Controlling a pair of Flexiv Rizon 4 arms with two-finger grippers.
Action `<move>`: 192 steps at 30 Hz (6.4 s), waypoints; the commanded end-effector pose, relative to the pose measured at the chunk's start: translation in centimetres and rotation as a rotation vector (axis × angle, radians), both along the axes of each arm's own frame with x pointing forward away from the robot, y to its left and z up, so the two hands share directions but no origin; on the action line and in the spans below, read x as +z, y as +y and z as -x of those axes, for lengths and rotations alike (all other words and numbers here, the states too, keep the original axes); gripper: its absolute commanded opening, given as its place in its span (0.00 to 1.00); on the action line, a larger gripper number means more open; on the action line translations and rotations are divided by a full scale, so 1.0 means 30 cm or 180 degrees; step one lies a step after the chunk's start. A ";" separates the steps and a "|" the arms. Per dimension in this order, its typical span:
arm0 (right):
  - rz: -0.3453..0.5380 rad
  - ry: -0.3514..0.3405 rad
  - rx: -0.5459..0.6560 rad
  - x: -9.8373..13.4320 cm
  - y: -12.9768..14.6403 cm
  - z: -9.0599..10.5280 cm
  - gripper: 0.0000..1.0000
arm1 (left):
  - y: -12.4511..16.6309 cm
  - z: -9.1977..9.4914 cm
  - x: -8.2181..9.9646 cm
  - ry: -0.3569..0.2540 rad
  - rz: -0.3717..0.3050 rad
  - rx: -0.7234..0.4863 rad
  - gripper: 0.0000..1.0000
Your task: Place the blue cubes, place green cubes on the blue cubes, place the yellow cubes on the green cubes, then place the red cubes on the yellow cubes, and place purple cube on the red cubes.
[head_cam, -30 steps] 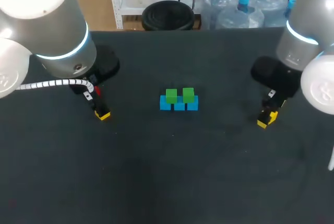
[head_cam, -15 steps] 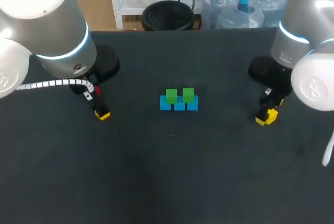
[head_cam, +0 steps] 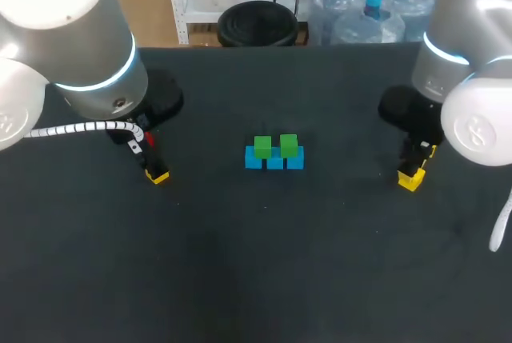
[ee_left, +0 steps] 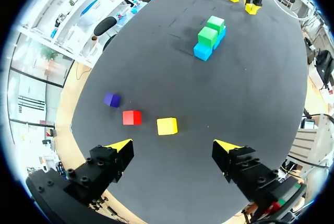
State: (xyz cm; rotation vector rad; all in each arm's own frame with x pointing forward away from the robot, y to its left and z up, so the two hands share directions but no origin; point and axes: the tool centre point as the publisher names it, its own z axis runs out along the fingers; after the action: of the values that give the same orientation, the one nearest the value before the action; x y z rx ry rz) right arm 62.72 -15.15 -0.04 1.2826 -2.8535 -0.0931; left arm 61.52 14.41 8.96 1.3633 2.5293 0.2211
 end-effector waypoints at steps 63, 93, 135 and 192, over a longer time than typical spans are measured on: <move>-0.0293 0.0115 0.2656 0.265 0.555 -0.162 0.00 | 0.003 -0.005 0.001 0.0012 0.0007 -0.0010 1.00; 0.0019 0.0210 0.2485 0.251 0.705 -0.171 0.00 | 0.003 -0.005 0.001 0.0012 0.0007 -0.0010 1.00; -0.0110 0.0251 0.2562 0.202 0.778 -0.209 0.00 | 0.003 -0.005 0.001 0.0012 0.0007 -0.0010 1.00; -0.0132 0.0250 0.2534 0.189 0.768 -0.175 0.00 | 0.003 -0.005 0.001 0.0012 0.0007 -0.0010 1.00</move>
State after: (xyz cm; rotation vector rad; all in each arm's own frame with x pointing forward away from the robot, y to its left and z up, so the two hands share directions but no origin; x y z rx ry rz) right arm 68.21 7.94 5.80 2.2269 -2.0748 -0.1833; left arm 61.52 14.41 8.96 1.3633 2.5294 0.2211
